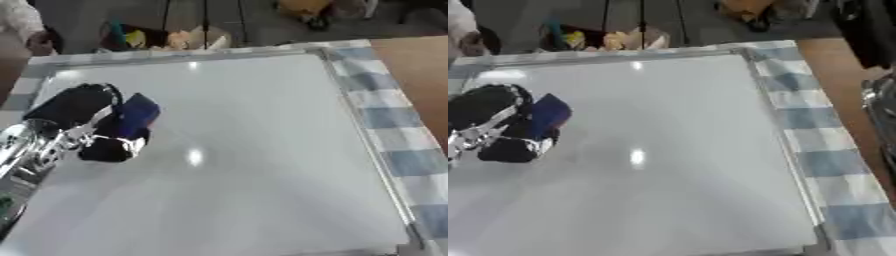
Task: Wipe the whiteboard clean with a brush.
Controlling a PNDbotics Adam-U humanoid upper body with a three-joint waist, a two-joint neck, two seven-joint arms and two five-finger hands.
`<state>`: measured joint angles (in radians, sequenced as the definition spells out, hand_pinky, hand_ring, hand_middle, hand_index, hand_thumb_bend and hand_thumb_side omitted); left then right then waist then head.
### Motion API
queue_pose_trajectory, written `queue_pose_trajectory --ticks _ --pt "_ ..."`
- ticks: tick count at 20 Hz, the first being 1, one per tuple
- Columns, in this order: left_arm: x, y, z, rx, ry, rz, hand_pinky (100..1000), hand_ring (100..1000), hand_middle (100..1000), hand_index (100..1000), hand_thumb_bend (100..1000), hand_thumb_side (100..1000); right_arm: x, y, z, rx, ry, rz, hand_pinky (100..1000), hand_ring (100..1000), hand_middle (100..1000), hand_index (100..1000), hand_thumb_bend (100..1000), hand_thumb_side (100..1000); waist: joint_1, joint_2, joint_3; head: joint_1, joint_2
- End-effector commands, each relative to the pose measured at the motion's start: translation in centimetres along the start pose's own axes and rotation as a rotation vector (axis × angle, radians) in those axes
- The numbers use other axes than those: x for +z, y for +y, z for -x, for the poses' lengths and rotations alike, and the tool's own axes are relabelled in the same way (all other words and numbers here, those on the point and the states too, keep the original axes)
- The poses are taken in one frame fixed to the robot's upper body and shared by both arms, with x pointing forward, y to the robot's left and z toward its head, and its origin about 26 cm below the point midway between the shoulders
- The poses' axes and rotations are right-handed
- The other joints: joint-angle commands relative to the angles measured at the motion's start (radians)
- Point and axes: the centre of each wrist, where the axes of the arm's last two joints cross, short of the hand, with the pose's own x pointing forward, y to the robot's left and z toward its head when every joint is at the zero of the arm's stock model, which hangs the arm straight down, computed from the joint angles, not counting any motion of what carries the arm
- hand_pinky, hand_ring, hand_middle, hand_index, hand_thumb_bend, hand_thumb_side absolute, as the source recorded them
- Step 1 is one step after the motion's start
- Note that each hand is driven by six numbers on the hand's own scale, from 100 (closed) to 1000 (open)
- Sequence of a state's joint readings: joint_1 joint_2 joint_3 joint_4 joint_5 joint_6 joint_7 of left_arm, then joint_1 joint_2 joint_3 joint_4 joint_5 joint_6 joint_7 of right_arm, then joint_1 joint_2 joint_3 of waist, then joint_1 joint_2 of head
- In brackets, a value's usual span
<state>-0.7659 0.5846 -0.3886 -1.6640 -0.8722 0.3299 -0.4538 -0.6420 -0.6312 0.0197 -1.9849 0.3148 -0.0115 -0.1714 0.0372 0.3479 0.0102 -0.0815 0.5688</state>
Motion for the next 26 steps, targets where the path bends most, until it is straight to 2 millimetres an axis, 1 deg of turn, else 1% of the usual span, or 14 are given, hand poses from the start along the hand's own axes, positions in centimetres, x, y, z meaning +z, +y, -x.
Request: queue_pose_trajectory --ticks 1,8,10,14,26 --pt "0.1 1.6 1.8 -0.005 0.069 -0.048 365 437 394 134 100 504 -0.5 -0.9 -0.4 0.024 -0.030 0.005 825 849 775 855 100 1000 -0.001 -0.018 -0.003 0.003 -0.013" --pt "-0.5 1.9 4.5 0.027 0.190 -0.075 364 431 386 132 100 504 -0.5 -0.9 -0.4 0.020 -0.031 0.006 825 849 775 854 100 1000 0.001 -0.014 -0.008 0.014 -0.016" --pt "-0.6 1.8 4.9 0.032 0.202 -0.078 364 431 386 132 100 504 -0.5 -0.9 -0.4 0.020 -0.031 0.006 825 849 775 854 100 1000 0.001 -0.013 -0.009 0.016 -0.017" --pt "-0.9 2.3 6.8 0.079 0.292 -0.111 365 421 375 130 100 514 -0.5 -0.9 -0.4 0.019 -0.030 0.006 825 850 774 855 100 1000 0.001 -0.006 -0.012 0.026 -0.020" --pt "-1.0 2.9 9.6 0.147 0.415 -0.177 365 413 365 129 100 520 -0.6 -1.0 -0.5 0.021 -0.032 0.005 826 851 774 855 100 1000 -0.001 0.006 -0.011 0.034 -0.025"
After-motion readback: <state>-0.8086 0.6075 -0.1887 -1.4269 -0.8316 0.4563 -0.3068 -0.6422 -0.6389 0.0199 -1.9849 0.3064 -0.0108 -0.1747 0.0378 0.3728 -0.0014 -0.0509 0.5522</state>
